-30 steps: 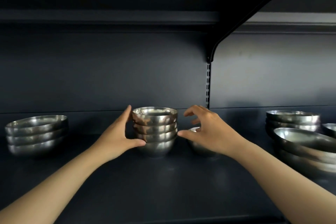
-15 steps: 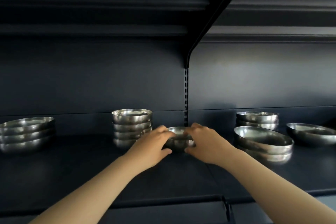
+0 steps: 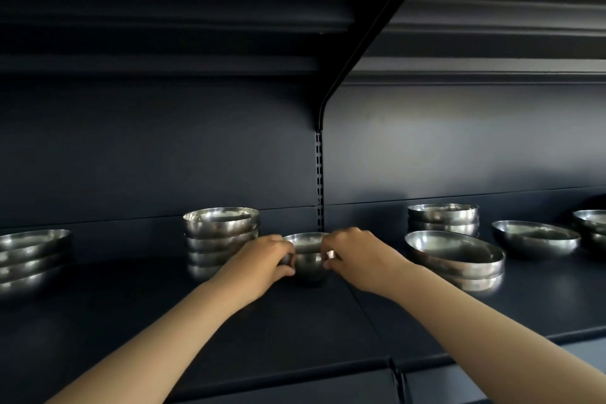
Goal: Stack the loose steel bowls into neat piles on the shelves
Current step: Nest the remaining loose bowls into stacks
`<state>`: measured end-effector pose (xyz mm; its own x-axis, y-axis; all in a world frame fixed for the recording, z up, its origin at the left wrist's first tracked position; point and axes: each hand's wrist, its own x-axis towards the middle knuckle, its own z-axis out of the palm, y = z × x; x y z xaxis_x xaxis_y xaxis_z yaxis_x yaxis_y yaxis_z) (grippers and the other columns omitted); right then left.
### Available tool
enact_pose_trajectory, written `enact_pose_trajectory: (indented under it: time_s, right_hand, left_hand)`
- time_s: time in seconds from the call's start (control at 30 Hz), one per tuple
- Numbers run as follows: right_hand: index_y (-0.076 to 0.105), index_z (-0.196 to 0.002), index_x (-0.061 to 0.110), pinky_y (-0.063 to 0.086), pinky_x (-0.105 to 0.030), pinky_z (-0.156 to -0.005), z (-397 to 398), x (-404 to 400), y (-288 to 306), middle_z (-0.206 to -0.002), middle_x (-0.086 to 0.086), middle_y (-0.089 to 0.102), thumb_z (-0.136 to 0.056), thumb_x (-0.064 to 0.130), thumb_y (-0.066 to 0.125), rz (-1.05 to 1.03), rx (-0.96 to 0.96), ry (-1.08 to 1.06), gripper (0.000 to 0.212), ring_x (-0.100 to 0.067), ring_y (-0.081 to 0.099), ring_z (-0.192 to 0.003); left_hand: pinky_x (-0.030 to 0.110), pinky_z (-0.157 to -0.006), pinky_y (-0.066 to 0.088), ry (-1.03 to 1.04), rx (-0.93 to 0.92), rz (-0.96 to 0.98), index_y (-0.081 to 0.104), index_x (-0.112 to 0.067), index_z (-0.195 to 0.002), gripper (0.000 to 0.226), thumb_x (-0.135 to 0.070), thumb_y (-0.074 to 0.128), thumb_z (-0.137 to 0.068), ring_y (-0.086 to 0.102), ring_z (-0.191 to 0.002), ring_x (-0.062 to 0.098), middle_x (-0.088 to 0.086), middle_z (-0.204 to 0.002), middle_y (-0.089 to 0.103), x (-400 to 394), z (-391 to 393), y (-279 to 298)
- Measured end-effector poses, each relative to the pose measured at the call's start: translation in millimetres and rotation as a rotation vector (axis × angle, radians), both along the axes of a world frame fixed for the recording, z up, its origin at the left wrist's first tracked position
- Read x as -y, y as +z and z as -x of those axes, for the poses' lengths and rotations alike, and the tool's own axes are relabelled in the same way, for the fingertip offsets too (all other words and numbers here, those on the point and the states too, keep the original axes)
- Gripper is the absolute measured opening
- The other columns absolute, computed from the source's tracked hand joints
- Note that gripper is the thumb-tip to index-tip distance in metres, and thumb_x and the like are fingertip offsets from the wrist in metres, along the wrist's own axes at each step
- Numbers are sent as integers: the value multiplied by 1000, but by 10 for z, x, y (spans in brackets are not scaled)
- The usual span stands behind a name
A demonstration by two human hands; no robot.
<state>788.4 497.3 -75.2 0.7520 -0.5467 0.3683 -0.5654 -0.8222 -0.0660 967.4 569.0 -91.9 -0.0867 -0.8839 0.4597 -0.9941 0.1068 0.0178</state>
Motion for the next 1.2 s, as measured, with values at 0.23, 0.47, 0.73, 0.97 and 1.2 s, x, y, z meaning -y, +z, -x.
enact_pose_trajectory:
  time_s: [0.23,0.47,0.73,0.97,1.2]
  right_hand:
    - [59,-101,19,44,-33,-77,436,-107,395,-109,-4,62,-91,25,57,213,185,85,12,-28,60,-95]
    - [64,-94,16,44,-31,-73,1341,88,695,-87,10,55,-89,20,62,256,276,153,7,-13,53,-77]
    - [64,-96,19,39,-24,-69,2059,513,440,-84,10,54,-90,23,60,199,213,191,8,-9,49,-71]
    - [63,-92,20,35,-20,-68,2249,742,246,-85,12,53,-91,22,58,158,179,209,6,-6,48,-72]
    - [63,-97,18,28,-12,-62,2252,798,119,-85,16,47,-92,26,56,141,150,268,11,-2,42,-71]
  left_hand:
    - [17,-69,37,-84,-22,243,64,-19,-94,12,-28,65,-85,50,-78,5,-14,-85,49,-213,335,445]
    - [14,-69,38,-123,-63,337,66,-18,-98,11,-22,59,-90,47,-74,-3,-18,-83,47,-86,1170,755]
    - [20,-73,43,-88,-131,237,66,-19,-98,12,-24,57,-91,49,-75,-1,-16,-85,50,231,1908,486]
    - [12,-68,32,-49,-112,151,66,-20,-103,15,-24,55,-93,45,-73,-6,-17,-86,47,377,2144,351]
    - [24,-85,44,-29,-84,66,65,-20,-117,26,-23,52,-95,54,-94,8,-6,-106,58,365,2120,288]
